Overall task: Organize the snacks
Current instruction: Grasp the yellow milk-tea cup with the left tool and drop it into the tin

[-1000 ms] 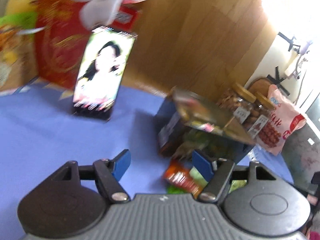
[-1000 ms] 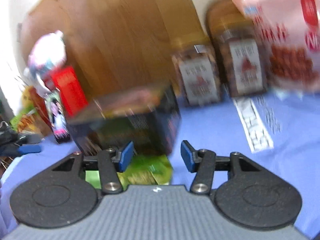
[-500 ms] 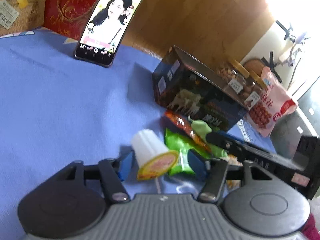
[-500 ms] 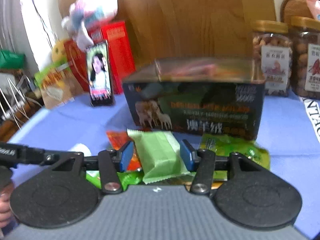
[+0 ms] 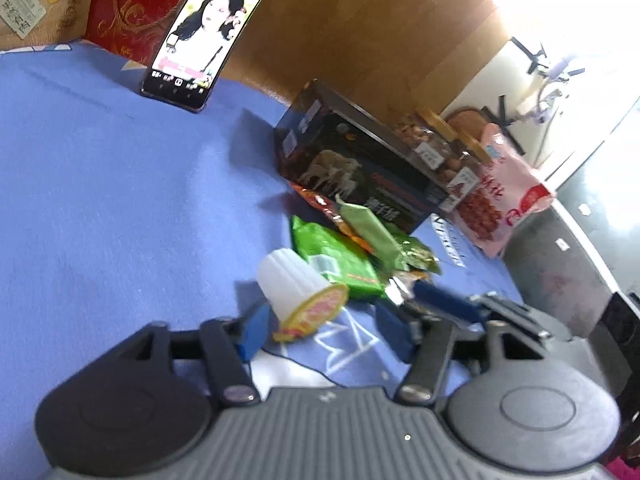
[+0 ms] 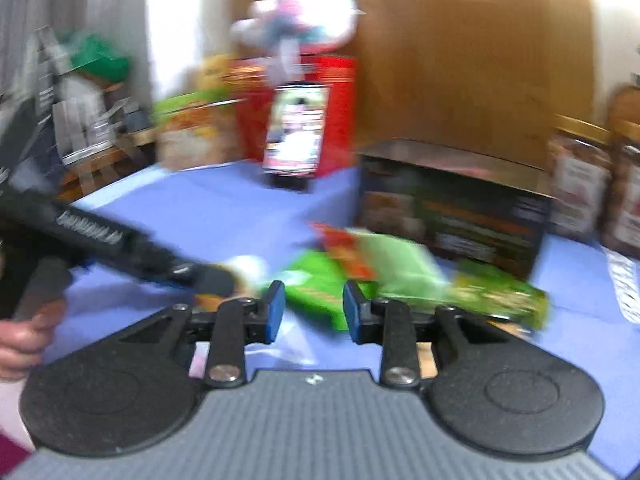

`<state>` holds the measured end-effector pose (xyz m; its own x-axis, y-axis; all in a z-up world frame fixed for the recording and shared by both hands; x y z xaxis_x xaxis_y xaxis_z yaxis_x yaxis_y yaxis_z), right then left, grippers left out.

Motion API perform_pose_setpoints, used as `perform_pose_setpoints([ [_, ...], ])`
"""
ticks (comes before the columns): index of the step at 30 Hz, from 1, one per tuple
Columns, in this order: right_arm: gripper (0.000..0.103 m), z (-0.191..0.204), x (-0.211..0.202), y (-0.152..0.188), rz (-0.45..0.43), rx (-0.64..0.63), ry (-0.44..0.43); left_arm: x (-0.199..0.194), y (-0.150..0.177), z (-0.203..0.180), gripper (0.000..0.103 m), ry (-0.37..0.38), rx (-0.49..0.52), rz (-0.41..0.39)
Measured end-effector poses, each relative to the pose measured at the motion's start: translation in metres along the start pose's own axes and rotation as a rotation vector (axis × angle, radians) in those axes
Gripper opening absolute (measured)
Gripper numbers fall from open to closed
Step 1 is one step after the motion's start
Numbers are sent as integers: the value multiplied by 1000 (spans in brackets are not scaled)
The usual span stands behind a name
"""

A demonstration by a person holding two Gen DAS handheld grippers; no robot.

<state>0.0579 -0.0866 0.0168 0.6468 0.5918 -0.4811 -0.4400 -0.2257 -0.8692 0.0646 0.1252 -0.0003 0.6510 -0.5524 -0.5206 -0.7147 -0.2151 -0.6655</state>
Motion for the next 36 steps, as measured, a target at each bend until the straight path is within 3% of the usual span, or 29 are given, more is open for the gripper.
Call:
perform_pose_setpoints([
  [6, 44, 24, 37, 0, 54, -92, -10, -9, -2, -3, 70, -30, 50, -22],
  [8, 48, 26, 49, -4, 75, -92, -20, -1, -3, -2, 65, -36, 51, -4],
  [10, 49, 29, 63, -2, 118, -105, -41, 11, -2, -1, 45, -28, 54, 29],
  [11, 49, 32, 62, 1, 125, -106, -41, 14, 0, -1, 44, -33, 52, 38],
  [12, 42, 34, 58, 2, 114, -111, -35, 14, 0, -3, 44, -49, 60, 30],
  [16, 41, 32, 35, -3, 22, -123, 5, 8, -11, -14, 44, -2, 75, 8],
  [23, 41, -6, 16, -39, -159, -103, 135, 26, -63, -63, 44, 36, 227, -91],
  [31, 43, -80, 49, -89, -185, 25, 212, 92, -132, -84, 45, 22, 251, -155],
  [34, 43, -96, 51, -90, -193, 80, 249, 101, -140, -75, 45, -15, 216, -139],
  [36, 43, -102, 37, -82, -208, 131, 216, 90, -135, -66, 46, 7, 202, -160],
])
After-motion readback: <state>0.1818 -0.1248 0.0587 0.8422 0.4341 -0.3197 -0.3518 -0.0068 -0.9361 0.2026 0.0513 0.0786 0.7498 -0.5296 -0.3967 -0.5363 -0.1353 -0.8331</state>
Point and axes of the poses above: each gripper's, at about its wrist camera, not at the fingertips, and x roughly the way its jaws point, z to its left, y to its underside, the point moved 2 cm from there along x, roughly the way its jaws point, and after that the axes turned 5 degrees about x, right-handed, at the moved point
